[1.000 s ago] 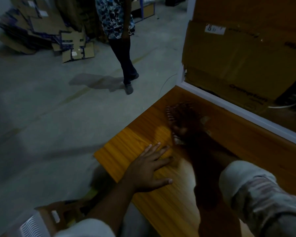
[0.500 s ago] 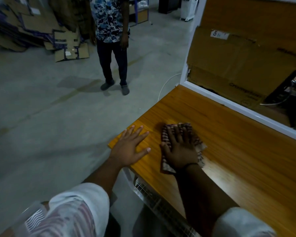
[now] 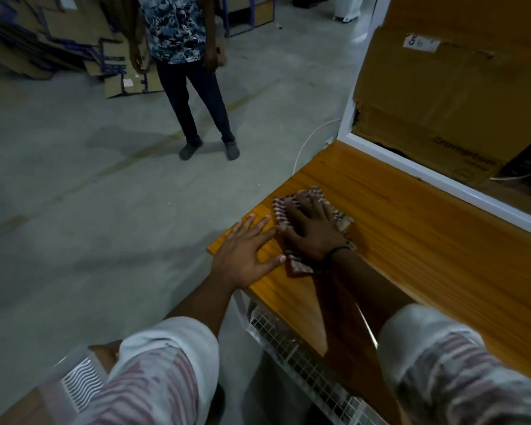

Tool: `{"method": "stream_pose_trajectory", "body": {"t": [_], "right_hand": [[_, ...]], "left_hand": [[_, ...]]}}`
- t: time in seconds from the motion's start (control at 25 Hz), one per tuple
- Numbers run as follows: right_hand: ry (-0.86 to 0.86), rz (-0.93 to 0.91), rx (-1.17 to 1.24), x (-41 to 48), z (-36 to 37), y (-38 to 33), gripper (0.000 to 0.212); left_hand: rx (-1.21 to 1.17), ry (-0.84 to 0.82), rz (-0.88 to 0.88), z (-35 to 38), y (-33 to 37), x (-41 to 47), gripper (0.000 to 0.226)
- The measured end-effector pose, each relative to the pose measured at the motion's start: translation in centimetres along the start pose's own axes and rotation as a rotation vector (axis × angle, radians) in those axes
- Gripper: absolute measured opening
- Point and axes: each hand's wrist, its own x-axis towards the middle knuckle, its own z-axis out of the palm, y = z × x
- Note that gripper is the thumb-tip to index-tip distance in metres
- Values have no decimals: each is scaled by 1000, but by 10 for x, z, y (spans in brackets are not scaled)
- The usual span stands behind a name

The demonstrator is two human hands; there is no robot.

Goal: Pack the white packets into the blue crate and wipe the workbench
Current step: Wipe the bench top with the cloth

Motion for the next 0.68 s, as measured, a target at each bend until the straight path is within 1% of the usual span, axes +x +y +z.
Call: {"method": "stream_pose_trajectory", "body": {"t": [0.04, 0.08, 0.12, 0.16, 0.2, 0.28, 0.32, 0.4, 0.48, 0.56, 0.68], "right_hand": [[80, 49, 31, -12, -2, 1, 76], [121, 126, 63, -25, -3, 1, 81], [102, 197, 85, -36, -3, -1, 86], [48, 236, 81, -45, 0, -4, 91], [7, 237, 50, -53, 4, -9, 94], [-11, 173, -18, -60, 7, -22, 95], [-14, 133, -41, -62, 7, -31, 91], [-17, 67, -49, -65, 9, -49, 76], [12, 10, -36, -66, 8, -68, 58], [20, -27, -44, -68, 8, -88, 53], [31, -87, -68, -71, 13, -128, 50]], "left_hand": [[-3, -8, 1, -2, 0, -1, 74], [-6, -15, -3, -4, 1, -1, 74], [-14, -28, -7, -6, 3, -1, 74], [-28, -49, -8, -7, 5, 0, 75], [-46, -73, -10, -10, 6, -1, 76], [-101, -92, -28, -14, 7, -9, 72], [-146, -70, -41, -17, 5, -18, 67], [-224, 28, -62, -23, 0, -41, 53], [-205, 102, -92, -31, -3, -64, 44], [-124, 129, -125, -41, -6, -82, 47], [30, 141, -100, -56, -26, -110, 62]]}}
